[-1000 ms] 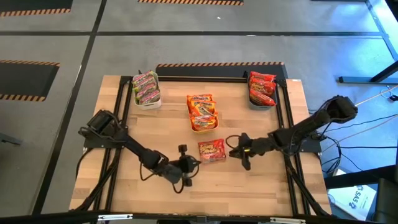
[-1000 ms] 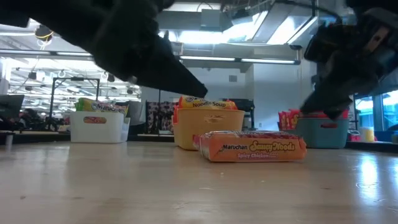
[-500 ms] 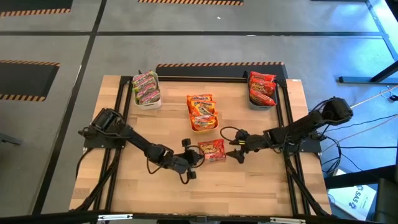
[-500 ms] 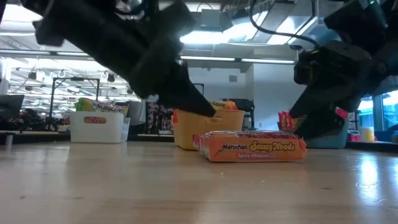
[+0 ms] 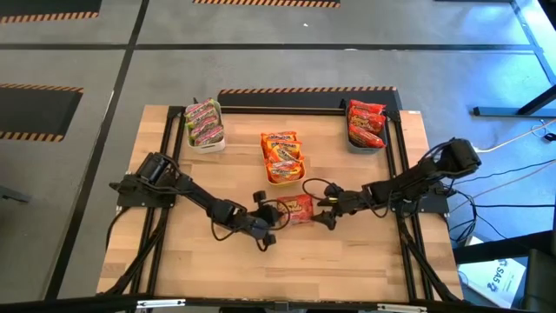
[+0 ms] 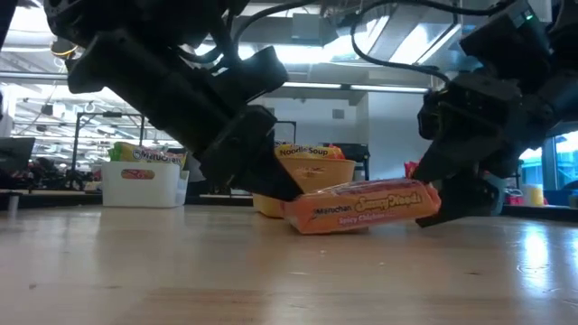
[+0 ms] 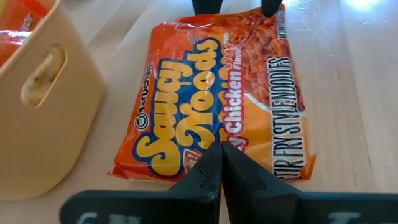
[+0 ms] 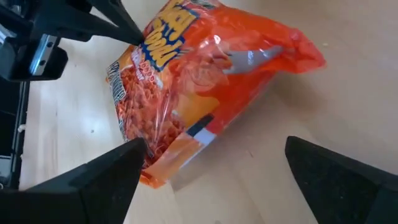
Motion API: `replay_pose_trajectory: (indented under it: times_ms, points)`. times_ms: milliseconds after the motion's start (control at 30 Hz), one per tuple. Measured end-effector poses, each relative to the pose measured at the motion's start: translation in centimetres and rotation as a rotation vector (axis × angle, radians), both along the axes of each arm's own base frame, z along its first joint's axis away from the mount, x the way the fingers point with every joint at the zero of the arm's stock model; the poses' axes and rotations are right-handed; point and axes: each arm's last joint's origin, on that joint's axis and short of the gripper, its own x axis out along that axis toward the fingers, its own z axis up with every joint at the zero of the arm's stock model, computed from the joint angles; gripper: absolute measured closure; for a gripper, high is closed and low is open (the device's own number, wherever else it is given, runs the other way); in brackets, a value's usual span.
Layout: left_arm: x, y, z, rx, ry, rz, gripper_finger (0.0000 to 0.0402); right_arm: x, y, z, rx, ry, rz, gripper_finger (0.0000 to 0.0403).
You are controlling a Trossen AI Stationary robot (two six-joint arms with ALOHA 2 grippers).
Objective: Sort Maruchan noodles
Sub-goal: Put the red noodle pack into the green bin
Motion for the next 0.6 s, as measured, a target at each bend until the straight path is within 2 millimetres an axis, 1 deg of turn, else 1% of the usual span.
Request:
replay_pose_trajectory:
  times_ms: [333,433,600]
  points:
    - [-0.2,0.1,-0.1,0.001,-0.005,0.034,0.0390,3.3,1.1,0.3,0.053,-0.004,0.034,0.0017]
    - [-0.2,0.1,-0.1,0.001,-0.005,0.033,0.0392,3.9,1.4,0.7,0.069,-0.011,0.083,0.0017]
    - [-0.2,-0.1,-0.1,0.000,-0.006,0.030,0.0399,4.1,1.1,0.8,0.065,-0.016,0.073,0.0017]
